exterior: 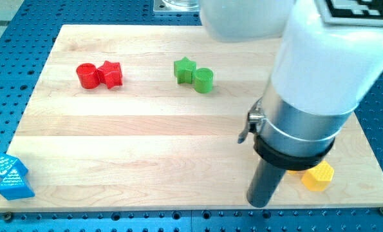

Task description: Push the blue blocks into the yellow blocks

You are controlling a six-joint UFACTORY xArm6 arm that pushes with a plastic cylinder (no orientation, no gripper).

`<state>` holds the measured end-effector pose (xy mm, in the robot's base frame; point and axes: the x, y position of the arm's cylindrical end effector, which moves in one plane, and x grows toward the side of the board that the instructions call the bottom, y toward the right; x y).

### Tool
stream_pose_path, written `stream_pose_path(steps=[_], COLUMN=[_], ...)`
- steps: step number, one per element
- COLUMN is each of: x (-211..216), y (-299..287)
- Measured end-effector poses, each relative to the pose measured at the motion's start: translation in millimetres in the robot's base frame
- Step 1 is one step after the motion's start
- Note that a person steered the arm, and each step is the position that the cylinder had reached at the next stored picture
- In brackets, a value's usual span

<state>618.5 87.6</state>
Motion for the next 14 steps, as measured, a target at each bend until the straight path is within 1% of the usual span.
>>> stream_pose_path(steps=[1, 2, 3, 4, 5, 6, 7, 8, 9, 10, 11, 12, 13, 14], x=[0, 0, -15, -93, -112, -112, -65, -40, -40, -36, -16, 0, -1, -5], y=[-43, -133, -212, -311, -392, -392, -392, -390, -377, -392, -391, -365, -320, -261])
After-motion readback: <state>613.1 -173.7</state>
